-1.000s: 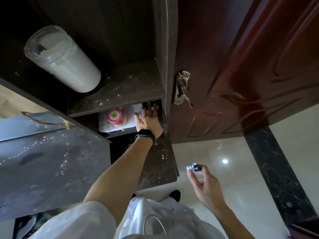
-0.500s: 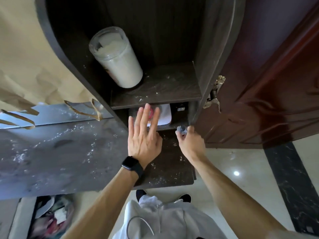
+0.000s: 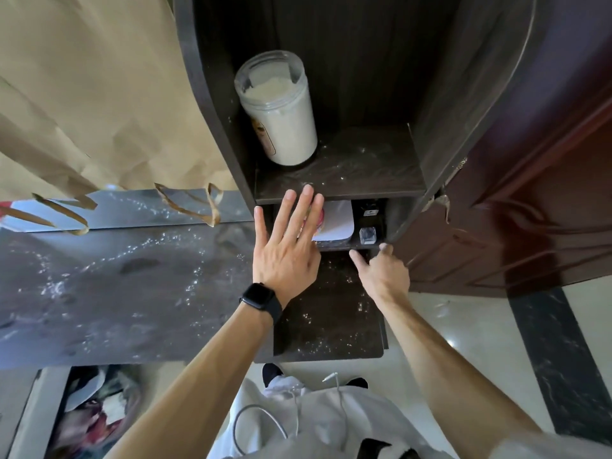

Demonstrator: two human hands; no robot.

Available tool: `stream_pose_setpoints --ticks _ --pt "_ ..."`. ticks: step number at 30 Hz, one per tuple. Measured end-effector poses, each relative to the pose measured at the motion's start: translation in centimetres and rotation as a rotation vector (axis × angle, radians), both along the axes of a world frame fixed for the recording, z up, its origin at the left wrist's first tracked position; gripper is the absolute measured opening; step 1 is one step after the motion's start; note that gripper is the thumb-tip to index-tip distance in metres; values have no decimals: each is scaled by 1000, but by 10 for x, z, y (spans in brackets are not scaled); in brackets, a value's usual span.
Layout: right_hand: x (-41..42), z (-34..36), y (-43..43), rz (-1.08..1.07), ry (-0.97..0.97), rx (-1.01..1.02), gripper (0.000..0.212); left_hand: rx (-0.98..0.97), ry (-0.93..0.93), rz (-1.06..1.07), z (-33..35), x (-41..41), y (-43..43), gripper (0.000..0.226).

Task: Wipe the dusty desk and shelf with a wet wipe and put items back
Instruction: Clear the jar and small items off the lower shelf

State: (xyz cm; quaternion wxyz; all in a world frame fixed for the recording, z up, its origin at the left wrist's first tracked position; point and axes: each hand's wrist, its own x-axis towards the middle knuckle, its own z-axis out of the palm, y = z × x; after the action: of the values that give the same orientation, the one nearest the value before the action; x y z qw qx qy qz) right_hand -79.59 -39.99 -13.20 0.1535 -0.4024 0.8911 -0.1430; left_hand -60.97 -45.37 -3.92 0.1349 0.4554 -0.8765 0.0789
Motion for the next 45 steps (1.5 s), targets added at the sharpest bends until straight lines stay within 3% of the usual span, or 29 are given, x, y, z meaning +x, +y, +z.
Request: stream_pose_setpoints --ticks 3,5,10,16,22,29,45 --pt "12 -14 29 203 115 -141 45 -12 29 -17 -3 0 -2 91" --pt "14 -16 33 285 214 -126 59 -11 45 -26 -5 -1 -3 93" --pt "12 -7 18 266 77 -1 68 -20 104 -31 -11 -5 -2 96" --pt "8 -12 9 297 86 121 69 -17 134 -26 -14 -7 -2 95" --pt "-6 -11 -7 230 62 153 65 6 162 -7 -13 -11 1 78" --pt "-14 -16 -8 263 235 173 62 15 162 52 -11 -16 5 67" --pt "-28 -22 -10 311 192 134 68 3 119 102 -9 -19 8 71"
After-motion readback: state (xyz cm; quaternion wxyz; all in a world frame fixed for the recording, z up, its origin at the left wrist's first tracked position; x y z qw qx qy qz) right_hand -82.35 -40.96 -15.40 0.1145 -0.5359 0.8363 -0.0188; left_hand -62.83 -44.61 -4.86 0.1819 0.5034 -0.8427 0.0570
